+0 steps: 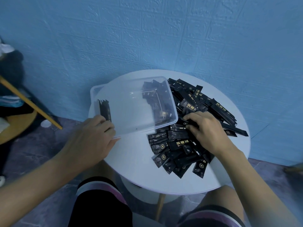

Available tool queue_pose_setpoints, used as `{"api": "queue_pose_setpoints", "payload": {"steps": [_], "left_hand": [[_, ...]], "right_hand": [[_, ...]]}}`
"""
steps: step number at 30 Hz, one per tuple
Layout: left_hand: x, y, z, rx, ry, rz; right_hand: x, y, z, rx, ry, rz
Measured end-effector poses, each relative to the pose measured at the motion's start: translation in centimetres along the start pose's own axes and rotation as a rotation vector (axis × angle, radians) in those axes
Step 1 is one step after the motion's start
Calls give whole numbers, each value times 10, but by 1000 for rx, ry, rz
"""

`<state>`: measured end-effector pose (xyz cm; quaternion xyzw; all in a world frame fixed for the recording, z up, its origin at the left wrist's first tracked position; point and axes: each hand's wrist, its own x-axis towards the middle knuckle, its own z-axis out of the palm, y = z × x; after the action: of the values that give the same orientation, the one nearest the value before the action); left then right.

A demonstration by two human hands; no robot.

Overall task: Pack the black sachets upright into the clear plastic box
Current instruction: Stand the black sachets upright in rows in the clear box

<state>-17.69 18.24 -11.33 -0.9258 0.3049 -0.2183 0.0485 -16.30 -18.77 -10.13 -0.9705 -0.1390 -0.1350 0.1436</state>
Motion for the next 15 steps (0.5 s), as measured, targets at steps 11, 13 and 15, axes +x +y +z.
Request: {"api": "queue_pose_setpoints", "payload": {"steps": [11, 13, 15], "left_hand": [[-1, 1, -1, -36, 2, -28], [-1, 3, -4, -41, -7, -41], [-1, 3, -5, -37, -13, -34]], "right_hand": [[15, -3, -5, 107, -19, 61], [18, -6, -7, 162, 13, 84], [22, -13, -12, 222, 78, 113]]}}
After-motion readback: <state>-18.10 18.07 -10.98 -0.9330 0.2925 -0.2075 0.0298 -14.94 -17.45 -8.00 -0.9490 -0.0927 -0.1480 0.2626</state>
